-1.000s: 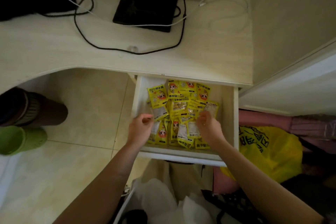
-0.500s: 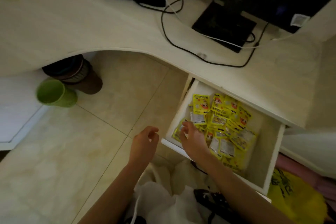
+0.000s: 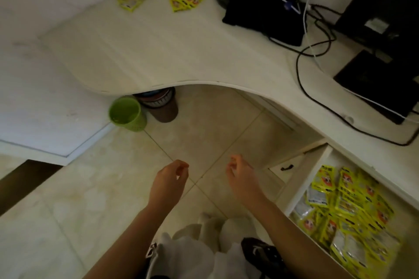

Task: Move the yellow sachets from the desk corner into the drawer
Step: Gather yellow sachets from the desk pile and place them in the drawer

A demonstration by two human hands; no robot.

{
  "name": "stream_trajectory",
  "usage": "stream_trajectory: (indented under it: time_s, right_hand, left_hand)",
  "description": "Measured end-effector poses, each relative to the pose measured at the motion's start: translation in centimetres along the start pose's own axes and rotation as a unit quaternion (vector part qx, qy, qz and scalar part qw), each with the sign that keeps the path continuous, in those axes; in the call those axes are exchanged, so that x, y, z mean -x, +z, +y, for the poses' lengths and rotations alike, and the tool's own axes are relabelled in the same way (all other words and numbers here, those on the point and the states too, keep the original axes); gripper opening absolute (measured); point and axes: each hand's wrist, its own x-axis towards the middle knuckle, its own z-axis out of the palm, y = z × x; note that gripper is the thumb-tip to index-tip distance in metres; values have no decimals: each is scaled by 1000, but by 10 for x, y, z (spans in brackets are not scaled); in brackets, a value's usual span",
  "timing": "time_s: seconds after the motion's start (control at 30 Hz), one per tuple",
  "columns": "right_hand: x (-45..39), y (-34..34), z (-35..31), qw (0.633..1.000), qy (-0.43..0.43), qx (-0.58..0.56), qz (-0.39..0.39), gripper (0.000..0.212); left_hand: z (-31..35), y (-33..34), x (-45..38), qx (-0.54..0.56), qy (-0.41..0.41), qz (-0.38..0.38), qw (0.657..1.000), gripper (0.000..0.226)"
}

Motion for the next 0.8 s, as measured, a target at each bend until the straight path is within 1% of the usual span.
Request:
stream_trajectory:
  time_s: [0.23,0.53,0.7,0.8]
  right_hand:
    - [-71,11,-66,998,-56,5,-25,35]
    - [-191,-6,-127,995,-88,35,-26,30]
    - [-266,-23,-174,988,-136,69,-27,29]
    - [-301,-31,-198,986,-142,76,-41,32]
  left_hand:
    - [-3,-42,-67,24,-25,60,998,14]
    - [22,-75,-174,42,-47,86,994,16]
    - [39,-102,-242,57,-39,103,992,14]
    - [42,-118,-279,57,-31,102,993,15]
